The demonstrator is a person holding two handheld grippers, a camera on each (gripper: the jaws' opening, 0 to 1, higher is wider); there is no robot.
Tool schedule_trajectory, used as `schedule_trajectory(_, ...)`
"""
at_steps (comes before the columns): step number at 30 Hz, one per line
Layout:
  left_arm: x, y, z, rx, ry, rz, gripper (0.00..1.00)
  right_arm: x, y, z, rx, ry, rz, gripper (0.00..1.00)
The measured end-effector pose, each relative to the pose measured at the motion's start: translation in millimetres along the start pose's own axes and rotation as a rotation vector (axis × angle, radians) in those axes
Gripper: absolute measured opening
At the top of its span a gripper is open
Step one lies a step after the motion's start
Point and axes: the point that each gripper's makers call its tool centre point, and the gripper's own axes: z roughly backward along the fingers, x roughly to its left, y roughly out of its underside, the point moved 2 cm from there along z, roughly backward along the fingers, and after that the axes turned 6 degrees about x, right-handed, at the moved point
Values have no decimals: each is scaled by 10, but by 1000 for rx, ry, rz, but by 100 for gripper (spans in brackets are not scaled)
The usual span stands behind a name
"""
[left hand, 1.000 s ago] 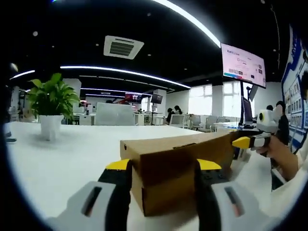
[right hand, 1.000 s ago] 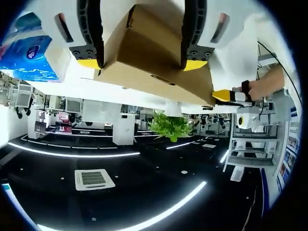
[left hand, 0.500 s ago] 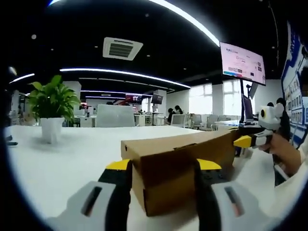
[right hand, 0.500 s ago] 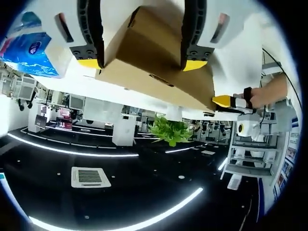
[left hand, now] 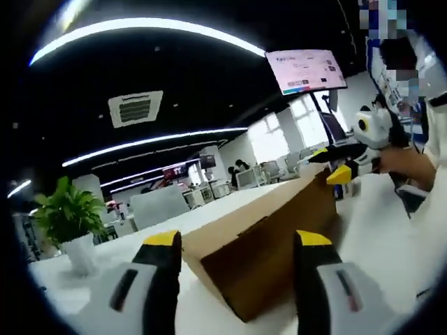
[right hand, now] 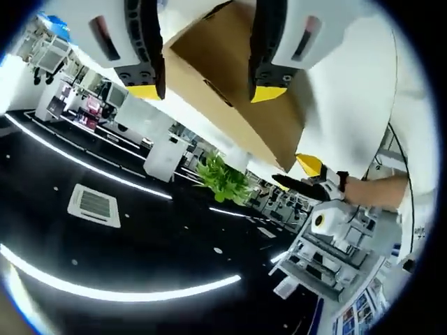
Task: Operate the shoe box by opening the lid, removing the specified soft item, and placing it in the target area until the item is outside and the box remains undamaged.
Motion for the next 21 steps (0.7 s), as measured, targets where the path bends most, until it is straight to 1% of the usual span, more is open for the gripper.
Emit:
schedule_trajectory(1, -4, -15, 12, -7, 6, -14, 69, 13, -4, 8, 0, -16, 8, 46)
schedule_trajectory(3, 38, -62, 50, -30, -13, 9, 71, -7, -17, 23, 7, -12, 26, 46)
schedule_trajectory(4, 55, -96, 73, -43, -11, 15, 72, -13, -26, 26, 5, -15, 54, 46)
schedule_trajectory(6, 57, -135, 100, -50, 2, 17, 72, -17, -25, 32, 9, -24, 53, 47)
schedule_trajectory(7, 36, -137, 111, -34, 17, -36, 72, -8, -19, 34, 12, -34, 59, 48)
schedule_trajectory(8, 34, -133, 114, -28, 17, -59, 71, 22, -10, 34, 17, -60, 74, 49)
schedule_trajectory(9, 34, -128, 116, -24, 17, -78, 71, 29, -7, 36, 18, -66, 79, 50)
schedule_trajectory(10, 1, -106, 121, -3, 28, -152, 71, 50, 10, 46, 20, -81, 119, 50)
schedule_trajectory(12, -72, -114, 120, -7, 55, -216, 72, 82, 7, 63, -1, -91, 203, 49)
schedule_trajectory(14, -140, -128, 104, -21, 80, -245, 73, 78, 46, 70, 26, -85, 220, 49)
schedule_trajectory(15, -168, -118, 88, -13, 82, -279, 72, 83, 70, 77, 39, -92, 252, 49)
schedule_trajectory(16, -192, -105, 66, 0, 78, -316, 71, 66, 91, 84, 58, -83, 302, 49)
schedule_trajectory(17, -198, -101, 59, 4, 74, -326, 69, 61, 101, 86, 66, -80, 316, 49)
schedule_trajectory(18, -195, -102, 46, 10, 50, -343, 67, 48, 119, 90, 80, -68, 367, 50)
schedule_trajectory(19, -192, -101, 34, 14, 36, -345, 67, 38, 131, 93, 91, -52, 413, 49)
schedule_trajectory(20, -187, -97, 31, 19, 32, -345, 67, 40, 138, 94, 97, -50, 422, 49)
schedule_trajectory(21, -169, -70, 33, 42, 21, -386, 67, 67, 164, 98, 122, -54, 473, 47)
